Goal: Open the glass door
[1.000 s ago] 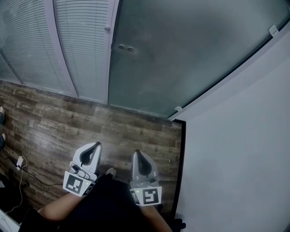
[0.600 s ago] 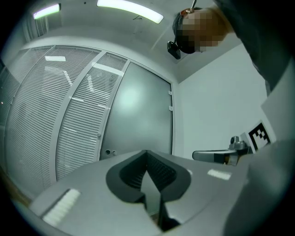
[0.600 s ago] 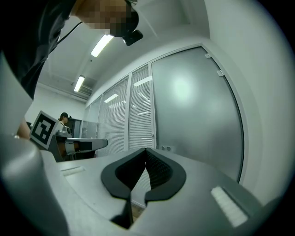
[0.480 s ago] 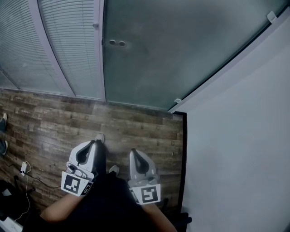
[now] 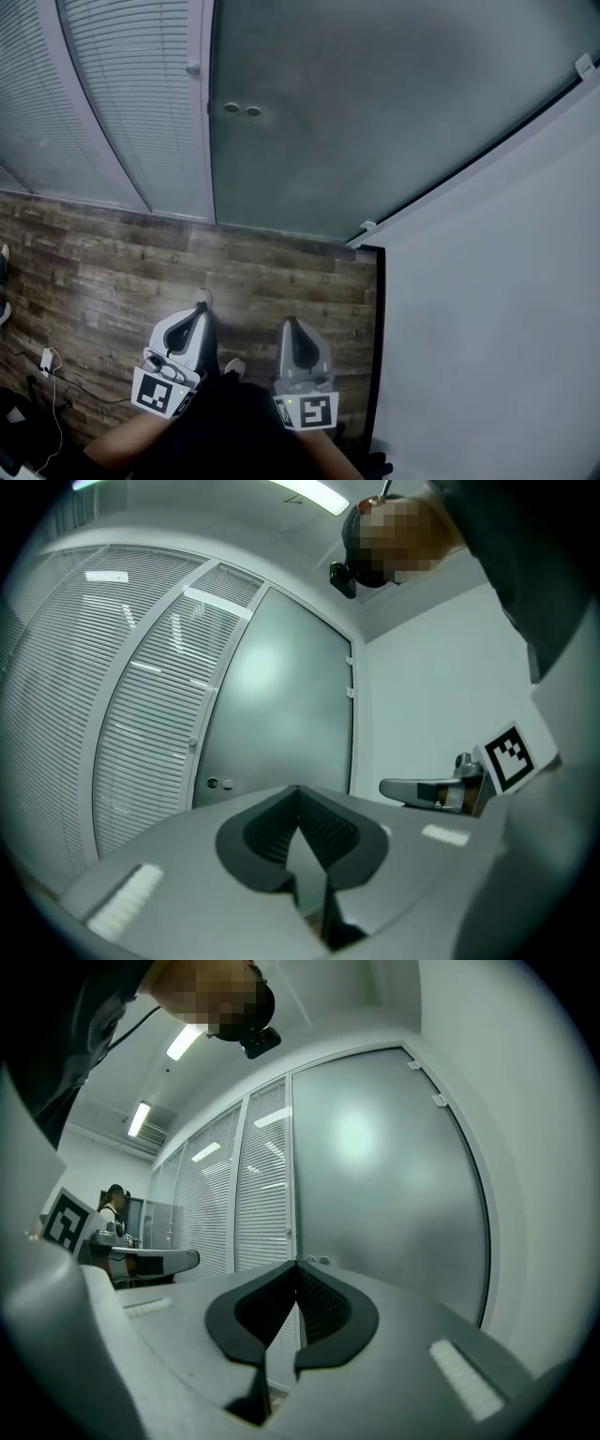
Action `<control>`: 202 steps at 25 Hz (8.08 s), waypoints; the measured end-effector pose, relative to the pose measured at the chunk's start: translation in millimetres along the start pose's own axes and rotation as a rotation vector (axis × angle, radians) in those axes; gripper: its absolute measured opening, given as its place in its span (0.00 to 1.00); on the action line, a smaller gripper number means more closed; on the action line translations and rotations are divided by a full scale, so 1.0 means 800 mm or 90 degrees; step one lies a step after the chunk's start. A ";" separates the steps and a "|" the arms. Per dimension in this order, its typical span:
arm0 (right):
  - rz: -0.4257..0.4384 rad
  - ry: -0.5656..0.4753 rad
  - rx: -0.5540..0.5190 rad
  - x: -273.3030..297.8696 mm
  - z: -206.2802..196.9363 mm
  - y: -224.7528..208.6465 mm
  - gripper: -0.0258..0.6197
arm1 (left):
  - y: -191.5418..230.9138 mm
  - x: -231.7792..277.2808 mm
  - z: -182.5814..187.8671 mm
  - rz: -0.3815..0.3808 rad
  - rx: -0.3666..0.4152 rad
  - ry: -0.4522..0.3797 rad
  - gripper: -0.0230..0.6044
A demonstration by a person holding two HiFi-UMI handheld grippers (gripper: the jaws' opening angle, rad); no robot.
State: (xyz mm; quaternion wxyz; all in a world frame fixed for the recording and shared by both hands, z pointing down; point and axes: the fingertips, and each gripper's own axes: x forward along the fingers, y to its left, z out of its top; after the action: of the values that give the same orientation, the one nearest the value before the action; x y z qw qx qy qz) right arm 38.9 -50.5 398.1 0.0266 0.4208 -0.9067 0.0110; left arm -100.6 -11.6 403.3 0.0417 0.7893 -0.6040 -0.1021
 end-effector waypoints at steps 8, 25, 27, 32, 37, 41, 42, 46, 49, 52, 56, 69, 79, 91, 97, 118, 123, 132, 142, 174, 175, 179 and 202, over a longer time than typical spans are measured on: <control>0.028 0.028 -0.008 0.138 0.009 0.008 0.04 | 0.100 0.070 0.005 0.009 -0.009 0.004 0.04; -0.016 0.025 -0.014 0.305 -0.032 -0.089 0.07 | 0.189 0.207 -0.013 -0.007 0.005 0.007 0.04; -0.005 0.028 -0.009 0.323 -0.043 -0.103 0.09 | 0.198 0.215 -0.023 0.012 0.008 0.015 0.04; 0.047 0.034 -0.033 0.388 -0.063 -0.116 0.10 | 0.215 0.247 -0.016 0.063 0.031 -0.013 0.04; 0.065 0.049 -0.041 0.440 -0.117 -0.129 0.11 | 0.231 0.261 -0.035 0.082 0.060 -0.015 0.04; 0.084 0.071 -0.042 0.480 -0.142 -0.131 0.13 | 0.243 0.269 -0.022 0.091 0.074 -0.026 0.04; 0.087 0.071 -0.046 0.490 -0.149 -0.130 0.13 | 0.246 0.269 -0.023 0.093 0.076 -0.025 0.04; 0.081 0.079 -0.040 0.522 -0.185 -0.134 0.14 | 0.257 0.268 -0.035 0.099 0.091 -0.028 0.04; 0.075 0.098 -0.029 0.544 -0.206 -0.137 0.17 | 0.267 0.269 -0.041 0.103 0.089 -0.024 0.04; 0.078 0.114 -0.017 0.566 -0.217 -0.132 0.17 | 0.278 0.270 -0.040 0.112 0.086 -0.023 0.04; 0.087 0.135 -0.018 0.591 -0.233 -0.124 0.20 | 0.285 0.271 -0.039 0.119 0.085 -0.023 0.04; 0.055 0.149 0.008 0.631 -0.243 -0.132 0.24 | 0.302 0.264 -0.039 0.159 0.084 -0.016 0.04; 0.047 0.143 0.011 0.634 -0.240 -0.135 0.23 | 0.311 0.245 -0.037 0.181 0.068 -0.024 0.04; 0.031 0.145 0.024 0.612 -0.238 -0.132 0.21 | 0.309 0.221 -0.017 0.185 0.071 -0.049 0.04; 0.019 0.138 0.020 0.591 -0.222 -0.123 0.21 | 0.298 0.207 -0.010 0.161 0.052 -0.037 0.04; 0.054 0.100 0.002 0.473 -0.226 -0.096 0.21 | 0.266 0.133 -0.009 0.053 0.030 -0.050 0.04; 0.056 0.093 0.001 0.434 -0.210 -0.088 0.21 | 0.248 0.119 0.006 0.022 0.021 -0.057 0.04; 0.066 0.097 -0.005 0.369 -0.208 -0.081 0.21 | 0.216 0.113 0.000 -0.026 -0.005 -0.064 0.04; 0.109 0.088 -0.007 0.308 -0.208 -0.069 0.20 | 0.185 0.103 0.002 -0.037 -0.011 -0.062 0.04; 0.119 0.084 -0.007 0.130 -0.219 -0.071 0.20 | -0.016 0.024 -0.058 -0.134 -0.015 -0.021 0.04; 0.117 0.083 -0.007 0.127 -0.219 -0.073 0.20 | -0.020 0.027 -0.056 -0.139 -0.015 -0.028 0.04; 0.110 0.086 -0.005 0.105 -0.224 -0.077 0.20 | -0.034 0.027 -0.056 -0.162 -0.007 -0.029 0.04; 0.024 0.082 0.000 -0.006 -0.228 -0.105 0.20 | -0.081 0.038 -0.044 -0.318 -0.027 0.011 0.04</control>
State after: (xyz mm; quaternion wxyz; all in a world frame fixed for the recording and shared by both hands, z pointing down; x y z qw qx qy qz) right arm 112.8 -93.5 579.5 0.0848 0.4023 -0.9107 0.0386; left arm -24.0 -25.3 422.1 0.0368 0.9140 -0.3875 -0.1147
